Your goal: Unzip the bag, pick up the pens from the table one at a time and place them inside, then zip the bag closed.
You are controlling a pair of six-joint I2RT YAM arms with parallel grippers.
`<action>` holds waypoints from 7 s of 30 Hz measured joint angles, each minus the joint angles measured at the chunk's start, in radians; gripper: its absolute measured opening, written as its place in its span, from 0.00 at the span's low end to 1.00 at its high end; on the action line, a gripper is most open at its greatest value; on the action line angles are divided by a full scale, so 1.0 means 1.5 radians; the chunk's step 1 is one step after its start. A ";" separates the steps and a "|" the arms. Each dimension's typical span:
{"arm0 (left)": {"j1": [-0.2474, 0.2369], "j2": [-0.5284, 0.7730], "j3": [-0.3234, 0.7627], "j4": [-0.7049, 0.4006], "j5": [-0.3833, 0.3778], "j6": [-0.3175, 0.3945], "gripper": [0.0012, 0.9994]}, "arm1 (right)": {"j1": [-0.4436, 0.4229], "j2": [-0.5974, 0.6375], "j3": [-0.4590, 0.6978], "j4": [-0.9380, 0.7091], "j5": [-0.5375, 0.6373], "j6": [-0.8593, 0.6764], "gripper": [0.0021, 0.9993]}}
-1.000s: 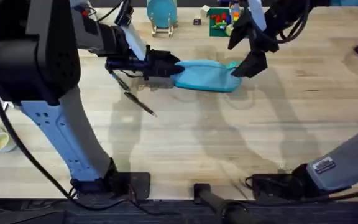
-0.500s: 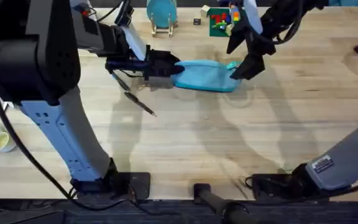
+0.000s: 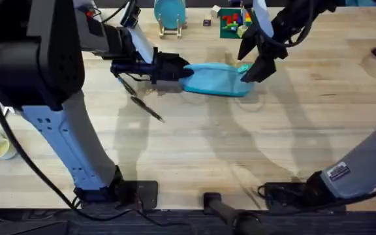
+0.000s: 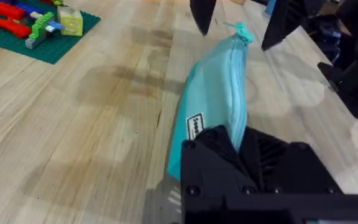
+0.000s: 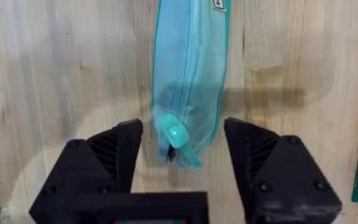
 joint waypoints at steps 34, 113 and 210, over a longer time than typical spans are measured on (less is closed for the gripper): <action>0.000 0.000 0.000 0.000 0.000 0.000 0.04 | 0.000 -0.021 0.000 -0.002 0.007 0.005 0.03; 0.008 0.000 0.000 -0.002 0.000 0.000 0.04 | 0.243 -0.003 0.000 0.216 0.066 0.061 0.03; 0.008 0.000 0.000 0.000 0.020 -0.014 0.99 | 0.176 -0.456 0.000 -0.072 0.135 0.444 1.00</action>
